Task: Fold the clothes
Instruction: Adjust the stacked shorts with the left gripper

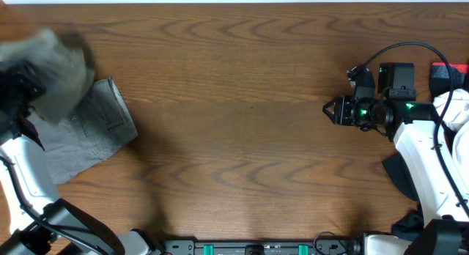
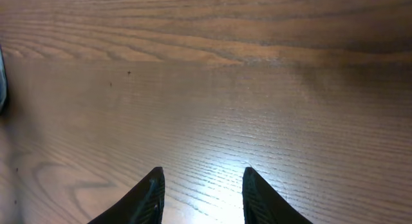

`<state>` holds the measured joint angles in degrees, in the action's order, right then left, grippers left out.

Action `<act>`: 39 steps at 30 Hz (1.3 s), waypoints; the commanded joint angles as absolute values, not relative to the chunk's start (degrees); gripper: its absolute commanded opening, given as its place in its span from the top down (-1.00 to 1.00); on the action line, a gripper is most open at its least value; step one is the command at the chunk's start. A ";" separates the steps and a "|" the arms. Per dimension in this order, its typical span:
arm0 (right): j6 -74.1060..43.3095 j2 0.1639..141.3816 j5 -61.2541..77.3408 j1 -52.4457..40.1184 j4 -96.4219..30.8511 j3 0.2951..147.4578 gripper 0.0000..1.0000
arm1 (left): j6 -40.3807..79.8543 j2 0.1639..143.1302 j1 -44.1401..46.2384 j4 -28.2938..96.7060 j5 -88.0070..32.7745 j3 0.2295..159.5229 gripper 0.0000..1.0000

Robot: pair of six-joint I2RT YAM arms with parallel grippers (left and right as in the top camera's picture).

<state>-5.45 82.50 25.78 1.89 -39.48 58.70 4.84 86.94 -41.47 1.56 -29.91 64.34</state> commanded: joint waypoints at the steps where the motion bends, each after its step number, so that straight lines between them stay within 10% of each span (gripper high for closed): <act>1: -5.76 82.78 26.41 1.10 -39.27 59.24 0.25 | 2.66 87.81 -41.76 7.95 -28.86 65.93 0.88; 13: -5.69 82.78 26.39 1.10 -39.18 59.24 0.24 | 6.11 86.48 -41.98 27.22 -26.65 65.93 0.49; 21: -5.50 82.78 26.39 1.10 -39.11 59.24 0.21 | 8.29 78.70 -44.93 28.08 -26.50 65.93 -0.24; 39: -5.50 82.78 26.39 1.10 -37.93 59.24 0.20 | 4.51 82.85 -40.40 31.16 -19.57 60.16 -0.33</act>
